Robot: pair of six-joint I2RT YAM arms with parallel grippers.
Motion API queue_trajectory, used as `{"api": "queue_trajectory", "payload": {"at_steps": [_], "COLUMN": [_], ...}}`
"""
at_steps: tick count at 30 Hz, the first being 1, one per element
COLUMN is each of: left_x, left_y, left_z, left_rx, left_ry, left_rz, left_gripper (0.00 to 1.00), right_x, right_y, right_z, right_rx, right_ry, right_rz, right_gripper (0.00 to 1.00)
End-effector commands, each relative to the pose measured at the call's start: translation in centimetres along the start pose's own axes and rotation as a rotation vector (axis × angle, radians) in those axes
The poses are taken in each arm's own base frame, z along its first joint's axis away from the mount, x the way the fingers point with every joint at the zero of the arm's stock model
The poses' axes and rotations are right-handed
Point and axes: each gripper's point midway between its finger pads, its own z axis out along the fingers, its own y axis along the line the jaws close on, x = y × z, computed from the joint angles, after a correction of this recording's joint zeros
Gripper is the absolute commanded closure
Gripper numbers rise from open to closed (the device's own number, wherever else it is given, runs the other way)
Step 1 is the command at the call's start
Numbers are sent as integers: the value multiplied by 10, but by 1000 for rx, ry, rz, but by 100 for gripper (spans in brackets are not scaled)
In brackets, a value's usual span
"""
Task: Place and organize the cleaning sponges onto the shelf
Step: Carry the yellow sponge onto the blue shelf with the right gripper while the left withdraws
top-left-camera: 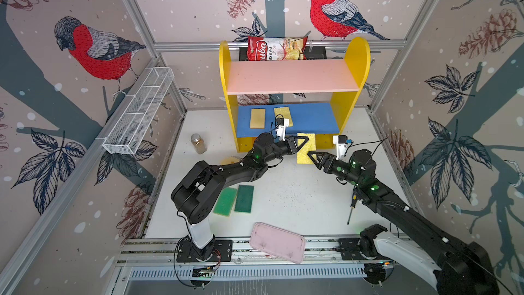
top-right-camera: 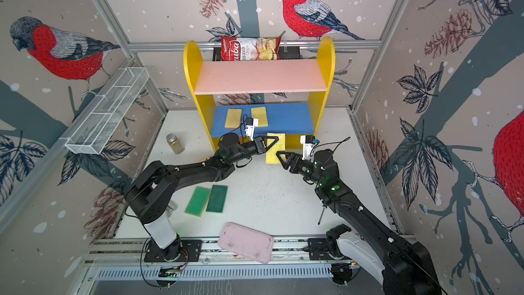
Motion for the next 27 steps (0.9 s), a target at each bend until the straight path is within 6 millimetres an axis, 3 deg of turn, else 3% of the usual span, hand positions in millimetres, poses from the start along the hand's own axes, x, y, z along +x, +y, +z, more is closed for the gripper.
{"api": "queue_trajectory", "payload": {"at_steps": [1, 5, 7, 11, 12, 13, 17, 20, 27], "left_x": [-5, -4, -7, -23, -26, -30, -50, -61, -74], "left_y": [-14, -15, -15, -16, -13, -10, 4, 3, -7], "left_z": [2, 2, 1, -13, -18, -23, -55, -85, -143], "left_rx": [80, 103, 101, 51, 12, -30, -304, -445, -621], "left_ry": [-12, -8, -13, -43, -51, -60, -114, -162, -256], "left_rz": [7, -4, 4, 40, 57, 80, 215, 304, 411], "left_gripper": [100, 100, 93, 33, 24, 3, 2, 2, 2], "right_x": [-9, -15, -21, -43, -50, -56, -79, -90, -98], "right_y": [23, 28, 31, 28, 26, 24, 7, -7, -41], "right_z": [1, 5, 7, 11, 13, 15, 27, 41, 77], "right_rx": [-121, -137, -136, -37, 0, 33, 186, 273, 382], "right_ry": [-27, -32, -41, -68, -69, -71, -66, -30, 56], "right_rz": [22, 19, 1, -70, -94, -121, -207, -251, -301], "right_gripper": [45, 84, 96, 100, 100, 100, 100, 100, 100]}}
